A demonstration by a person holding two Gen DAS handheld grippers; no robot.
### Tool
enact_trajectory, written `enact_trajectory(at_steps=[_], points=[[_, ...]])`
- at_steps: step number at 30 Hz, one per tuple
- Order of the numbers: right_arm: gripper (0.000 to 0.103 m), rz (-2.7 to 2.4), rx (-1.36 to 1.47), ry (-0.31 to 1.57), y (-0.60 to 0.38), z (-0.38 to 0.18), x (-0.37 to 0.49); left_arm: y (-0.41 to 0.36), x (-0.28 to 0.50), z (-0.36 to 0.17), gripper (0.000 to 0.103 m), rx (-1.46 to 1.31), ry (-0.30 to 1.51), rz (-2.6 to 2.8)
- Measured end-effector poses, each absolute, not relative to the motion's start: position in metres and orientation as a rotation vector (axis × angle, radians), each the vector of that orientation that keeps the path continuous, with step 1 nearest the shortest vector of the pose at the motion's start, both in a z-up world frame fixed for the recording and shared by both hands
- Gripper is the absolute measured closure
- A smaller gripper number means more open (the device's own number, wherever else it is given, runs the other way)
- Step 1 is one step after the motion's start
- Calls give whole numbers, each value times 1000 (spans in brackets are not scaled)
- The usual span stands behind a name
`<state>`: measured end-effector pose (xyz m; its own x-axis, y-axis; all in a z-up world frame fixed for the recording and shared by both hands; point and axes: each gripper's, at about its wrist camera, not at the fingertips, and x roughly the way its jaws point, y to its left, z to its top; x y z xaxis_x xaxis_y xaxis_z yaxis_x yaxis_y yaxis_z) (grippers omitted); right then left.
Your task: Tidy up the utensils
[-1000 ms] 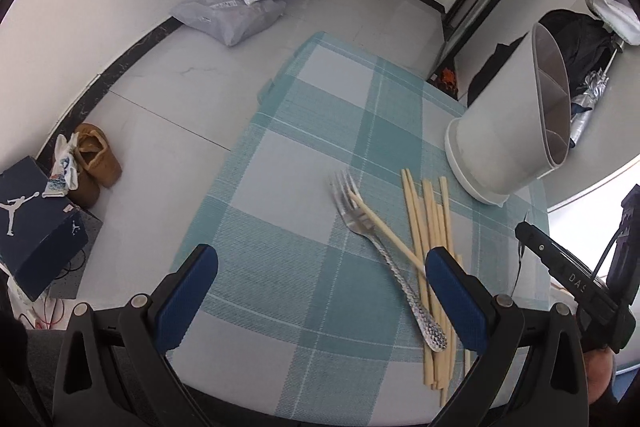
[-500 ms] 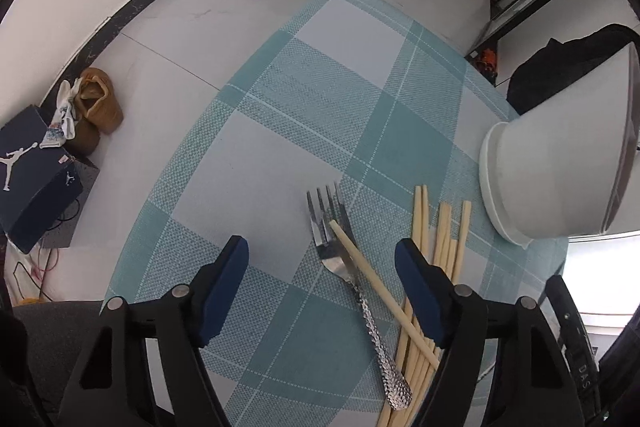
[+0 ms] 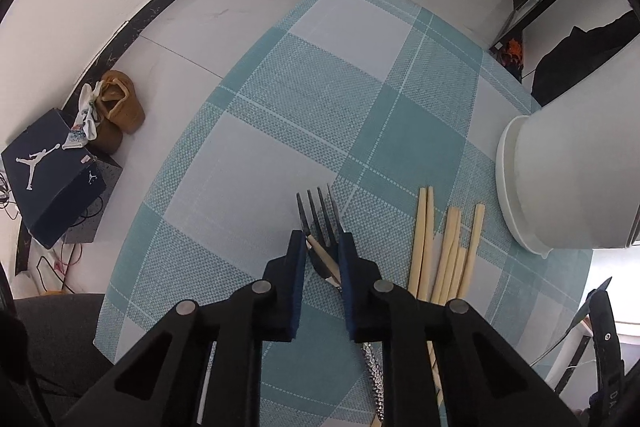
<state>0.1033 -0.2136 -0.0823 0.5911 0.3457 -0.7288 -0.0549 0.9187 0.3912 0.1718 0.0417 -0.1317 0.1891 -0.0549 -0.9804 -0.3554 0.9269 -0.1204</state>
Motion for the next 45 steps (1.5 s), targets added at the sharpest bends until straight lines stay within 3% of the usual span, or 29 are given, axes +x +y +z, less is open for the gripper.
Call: enact_trajectory(at_steps=[5, 22, 27, 30, 35, 45], points=[[68, 235, 359, 896, -217, -80, 100, 40, 174, -130, 99, -368, 1393, 250], [68, 228, 359, 852, -221, -71, 91, 40, 161, -122, 102, -374, 1324, 230], [68, 229, 378, 861, -221, -74, 89, 39, 154, -132, 101, -357, 1397, 167], [68, 232, 362, 852, -219, -71, 87, 36, 141, -132, 89, -280, 1392, 167], [68, 236, 347, 843, -216, -69, 87, 28, 130, -135, 53, -201, 1381, 128], [68, 237, 348, 841, -216, -70, 87, 21, 119, -129, 51, -165, 1363, 123]])
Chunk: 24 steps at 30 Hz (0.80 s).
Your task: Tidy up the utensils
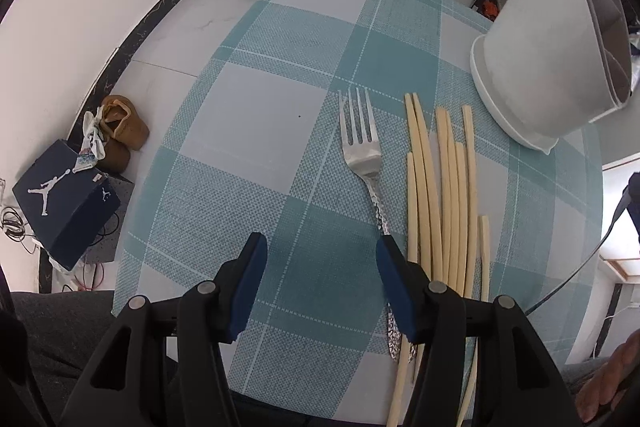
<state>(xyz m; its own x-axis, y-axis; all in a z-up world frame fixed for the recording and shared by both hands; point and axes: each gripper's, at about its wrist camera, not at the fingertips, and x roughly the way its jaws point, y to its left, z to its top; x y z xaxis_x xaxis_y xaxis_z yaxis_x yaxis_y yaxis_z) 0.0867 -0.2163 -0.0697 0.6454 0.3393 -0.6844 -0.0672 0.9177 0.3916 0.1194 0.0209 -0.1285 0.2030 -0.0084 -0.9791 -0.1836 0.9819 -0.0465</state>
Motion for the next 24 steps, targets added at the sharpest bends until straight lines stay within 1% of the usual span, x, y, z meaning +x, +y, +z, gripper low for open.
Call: enact_trajectory(at_steps=[5, 9, 11, 16, 19, 24], points=[[68, 240, 362, 848, -217, -70, 87, 5, 112, -120, 51, -141, 1309, 46], [68, 243, 360, 842, -217, -69, 87, -9, 111, -132, 50, -10, 1354, 24], [68, 242, 360, 840, -218, -69, 86, -4, 108, -130, 50, -23, 1342, 19], [68, 240, 368, 845, -219, -70, 87, 9, 115, -133, 50, -84, 1376, 32], [68, 239, 368, 846, -219, -70, 87, 22, 122, -133, 50, -161, 1380, 44], [68, 240, 362, 851, -217, -70, 88, 35, 139, -134, 50, -242, 1357, 74]])
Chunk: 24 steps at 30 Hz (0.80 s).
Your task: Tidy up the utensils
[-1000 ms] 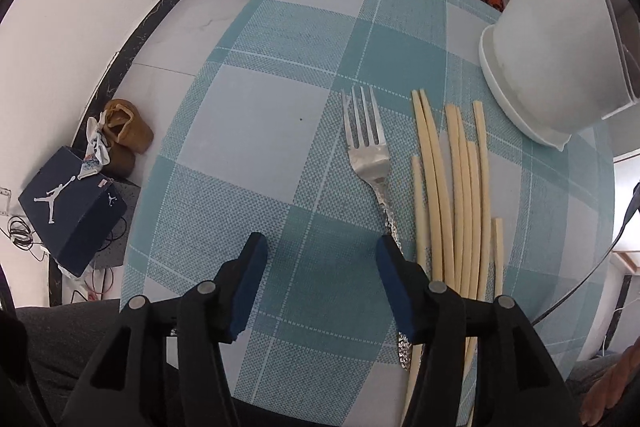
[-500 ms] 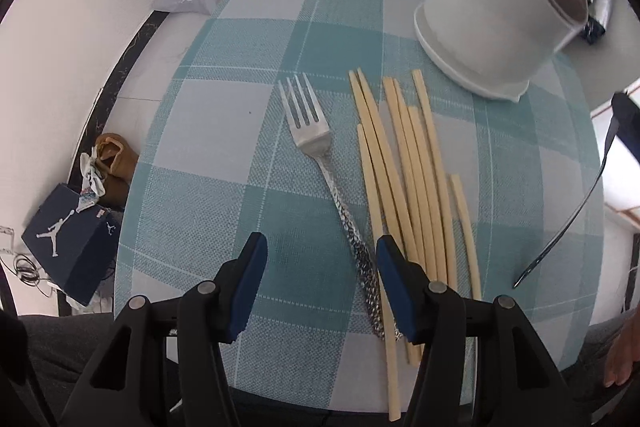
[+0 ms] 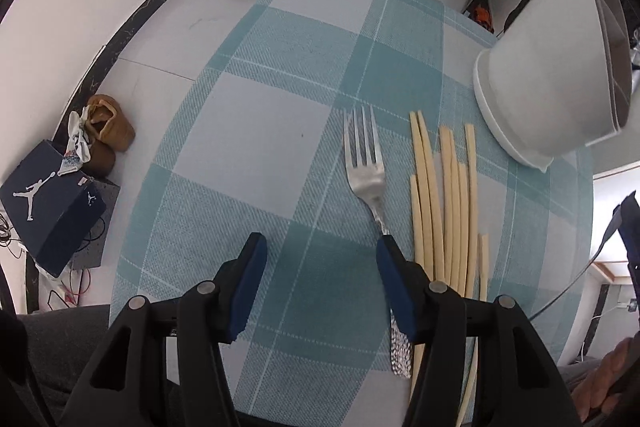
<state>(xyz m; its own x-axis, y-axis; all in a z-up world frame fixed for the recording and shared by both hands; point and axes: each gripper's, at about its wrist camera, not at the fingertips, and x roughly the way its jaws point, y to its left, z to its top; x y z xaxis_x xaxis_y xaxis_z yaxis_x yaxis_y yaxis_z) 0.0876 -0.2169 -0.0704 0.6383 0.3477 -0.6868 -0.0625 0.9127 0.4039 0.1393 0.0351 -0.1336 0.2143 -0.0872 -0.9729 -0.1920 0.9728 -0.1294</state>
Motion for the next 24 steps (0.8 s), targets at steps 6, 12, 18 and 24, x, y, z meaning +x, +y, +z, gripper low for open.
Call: enact_trajectory(at_steps=[6, 12, 18, 24], points=[[68, 239, 357, 850, -216, -71, 87, 27, 161, -137, 50, -201, 1362, 75], [68, 242, 361, 837, -219, -70, 87, 23, 174, -136, 50, -167, 1366, 70], [68, 233, 358, 812, -223, -64, 88, 17, 178, -134, 80, -163, 1357, 95], [68, 227, 353, 792, -225, -61, 89, 14, 177, -132, 85, -187, 1335, 124]])
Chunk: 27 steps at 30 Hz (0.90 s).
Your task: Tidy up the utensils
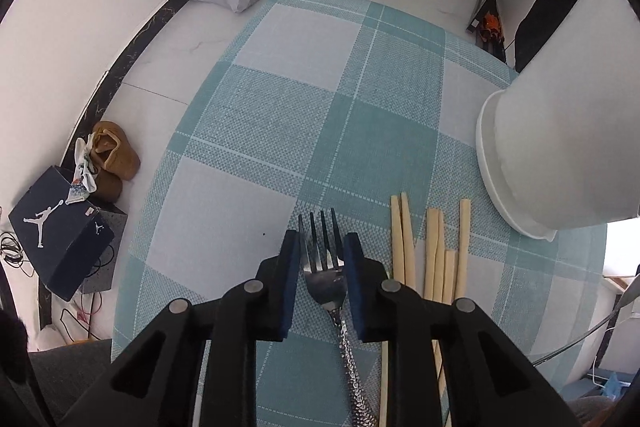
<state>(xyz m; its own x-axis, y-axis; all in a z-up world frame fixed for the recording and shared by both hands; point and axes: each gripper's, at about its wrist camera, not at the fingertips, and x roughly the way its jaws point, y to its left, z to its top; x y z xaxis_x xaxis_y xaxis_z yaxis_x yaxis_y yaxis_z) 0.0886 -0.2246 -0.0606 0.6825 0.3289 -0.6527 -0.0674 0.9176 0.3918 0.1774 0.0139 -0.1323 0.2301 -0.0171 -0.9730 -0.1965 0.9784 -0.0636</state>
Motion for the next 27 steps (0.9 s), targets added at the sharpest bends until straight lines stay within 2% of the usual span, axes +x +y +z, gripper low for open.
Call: enact_trajectory(at_steps=[15, 27], points=[[69, 247, 240, 703, -210, -46, 64, 32, 172, -127, 86, -294, 1248, 121], [69, 249, 130, 655, -191, -35, 33, 27, 140, -71, 87, -237, 974, 45]])
